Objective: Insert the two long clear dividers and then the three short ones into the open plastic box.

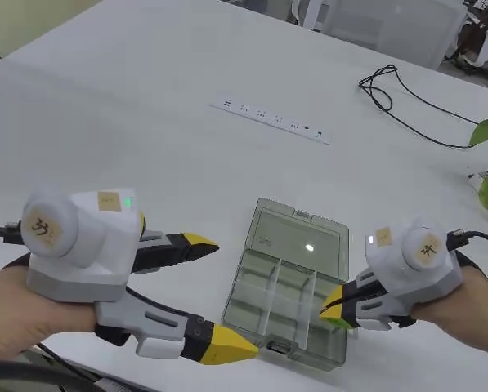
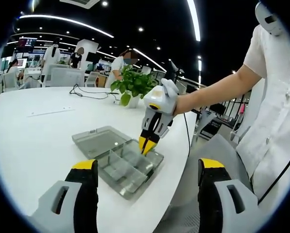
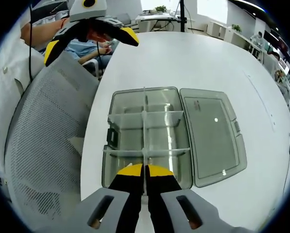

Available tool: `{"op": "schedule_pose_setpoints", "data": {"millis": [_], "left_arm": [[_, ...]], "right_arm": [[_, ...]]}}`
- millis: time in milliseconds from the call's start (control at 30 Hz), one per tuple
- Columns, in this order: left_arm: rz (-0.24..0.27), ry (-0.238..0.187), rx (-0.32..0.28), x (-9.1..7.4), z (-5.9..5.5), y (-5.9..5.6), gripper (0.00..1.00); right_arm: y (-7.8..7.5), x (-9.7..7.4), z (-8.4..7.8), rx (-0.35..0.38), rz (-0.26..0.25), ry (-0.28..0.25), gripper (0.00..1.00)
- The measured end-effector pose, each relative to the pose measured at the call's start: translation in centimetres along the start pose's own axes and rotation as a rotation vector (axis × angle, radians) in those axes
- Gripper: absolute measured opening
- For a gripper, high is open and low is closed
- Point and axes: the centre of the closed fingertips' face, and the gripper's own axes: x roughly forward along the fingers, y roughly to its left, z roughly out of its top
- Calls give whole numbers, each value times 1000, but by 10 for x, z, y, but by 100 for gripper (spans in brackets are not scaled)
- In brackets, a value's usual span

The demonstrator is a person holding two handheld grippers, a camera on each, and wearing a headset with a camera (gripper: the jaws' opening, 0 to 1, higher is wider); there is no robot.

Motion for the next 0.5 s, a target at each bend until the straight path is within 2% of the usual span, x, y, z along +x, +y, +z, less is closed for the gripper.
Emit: {"op": "schedule_pose_setpoints", "data": {"millis": [167,267,367,400,500], "left_arm": [[6,-9,-1,-1,0,-1,86],[8,-13,-1,-1,0,-2,85],[9,-12,-1,-2,-1,-2,85],[10,-12,-2,-2,-1,-2,85],[11,-18,-6,-3,0,-2,85]], "right_arm": [[-1,0,-1,11,16,5,3],[0,1,-1,-16,26,23,3],[1,3,-2,-40,3,60,2],[1,4,-4,-81,-15,83,2],[0,6,-4,-78,-19,95,2]]}}
